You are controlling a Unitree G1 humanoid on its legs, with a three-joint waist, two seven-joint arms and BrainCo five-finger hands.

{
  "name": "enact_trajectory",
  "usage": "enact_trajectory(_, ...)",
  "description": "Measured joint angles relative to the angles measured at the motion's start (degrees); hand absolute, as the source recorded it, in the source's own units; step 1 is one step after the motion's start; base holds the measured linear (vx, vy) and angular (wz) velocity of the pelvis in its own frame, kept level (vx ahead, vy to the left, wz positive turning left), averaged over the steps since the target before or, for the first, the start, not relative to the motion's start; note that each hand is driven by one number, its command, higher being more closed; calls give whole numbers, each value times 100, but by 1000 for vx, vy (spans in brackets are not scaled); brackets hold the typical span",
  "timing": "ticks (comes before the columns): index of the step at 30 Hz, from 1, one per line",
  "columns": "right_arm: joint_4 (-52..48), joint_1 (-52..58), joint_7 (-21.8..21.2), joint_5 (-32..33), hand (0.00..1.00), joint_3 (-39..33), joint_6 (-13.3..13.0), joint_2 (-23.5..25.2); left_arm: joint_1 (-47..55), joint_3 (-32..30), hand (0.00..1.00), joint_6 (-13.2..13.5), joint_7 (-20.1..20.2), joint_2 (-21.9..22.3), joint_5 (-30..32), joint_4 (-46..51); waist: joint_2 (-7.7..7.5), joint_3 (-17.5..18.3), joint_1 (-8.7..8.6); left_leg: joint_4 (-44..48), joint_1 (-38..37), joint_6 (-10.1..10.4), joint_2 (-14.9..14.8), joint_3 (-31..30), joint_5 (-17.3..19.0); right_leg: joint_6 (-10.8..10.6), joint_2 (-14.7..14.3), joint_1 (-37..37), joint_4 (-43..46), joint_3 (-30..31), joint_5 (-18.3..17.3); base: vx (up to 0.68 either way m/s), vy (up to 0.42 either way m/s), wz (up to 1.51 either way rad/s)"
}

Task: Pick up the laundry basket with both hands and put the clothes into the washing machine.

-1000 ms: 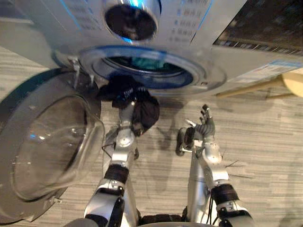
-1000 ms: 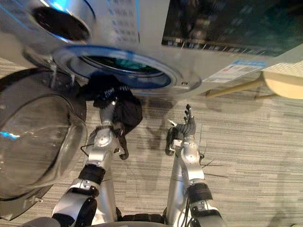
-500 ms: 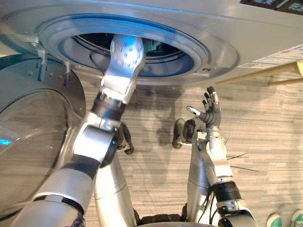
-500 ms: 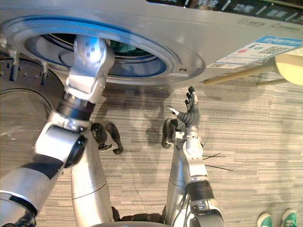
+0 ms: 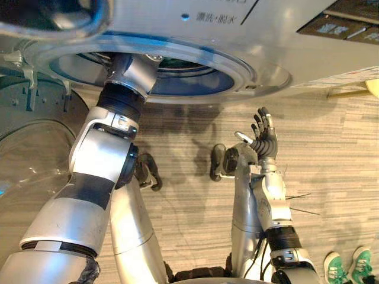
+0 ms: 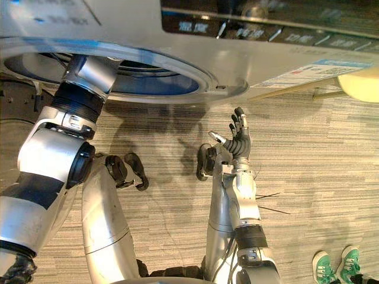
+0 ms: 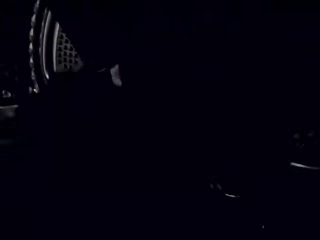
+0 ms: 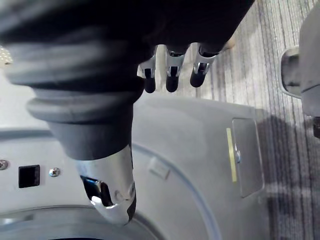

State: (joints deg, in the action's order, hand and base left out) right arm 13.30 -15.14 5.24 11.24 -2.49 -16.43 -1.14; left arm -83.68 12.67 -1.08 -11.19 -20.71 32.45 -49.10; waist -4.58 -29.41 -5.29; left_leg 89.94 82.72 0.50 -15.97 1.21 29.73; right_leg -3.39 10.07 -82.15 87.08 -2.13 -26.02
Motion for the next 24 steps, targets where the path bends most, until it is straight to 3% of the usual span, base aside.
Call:
enact_trajectory(5, -14, 169, -1, 4, 0, -4, -13, -54, 289, -174, 0, 3, -83, -285, 204, 625, -9, 5, 89, -133, -51, 18, 55, -33, -76, 3, 41, 102, -97, -66, -1, 13, -13, 9)
enact_trajectory(9, 70, 221, 73, -48, 0, 16, -58, -40, 1030, -185, 0, 15, -532, -487, 222, 1798, -9, 5, 162, -278, -93, 117, 201, -160, -195, 97, 177, 257, -137, -251, -55, 26, -32, 23)
enact_trajectory(15, 103, 306, 135, -221, 0, 21, -56, -41, 2347, -513, 0, 13, -781, -422, 247, 3116, -7, 6, 307, -712, -382, 265, 309, -268, -418, 179, 274, 641, -375, -465, -101, 0, -61, 20)
enact_trajectory(19, 94, 355, 231, -341, 0, 11, -44, -42, 3376, -1116, 0, 44, -846, 61, 66, 3827, -6, 7, 318, -1044, -617, 339, 306, -277, -552, 216, 257, 864, -609, -569, -83, -1, -66, 7)
enact_trajectory(22, 44, 390, 240, -468, 0, -5, 74, -48, 4078, -1426, 0, 213, -924, 535, -367, 4190, -8, 16, 372, -1252, -808, 411, 289, -277, -623, 254, 210, 1017, -749, -608, -71, 11, -77, 1)
enact_trajectory(24, -30, 476, 243, -552, 0, -50, 163, -40, 4551, -1700, 0, 391, -1019, 1105, -919, 4207, 12, 80, 454, -1423, -974, 453, 289, -274, -663, 261, 197, 1158, -875, -644, -73, 4, -64, 3)
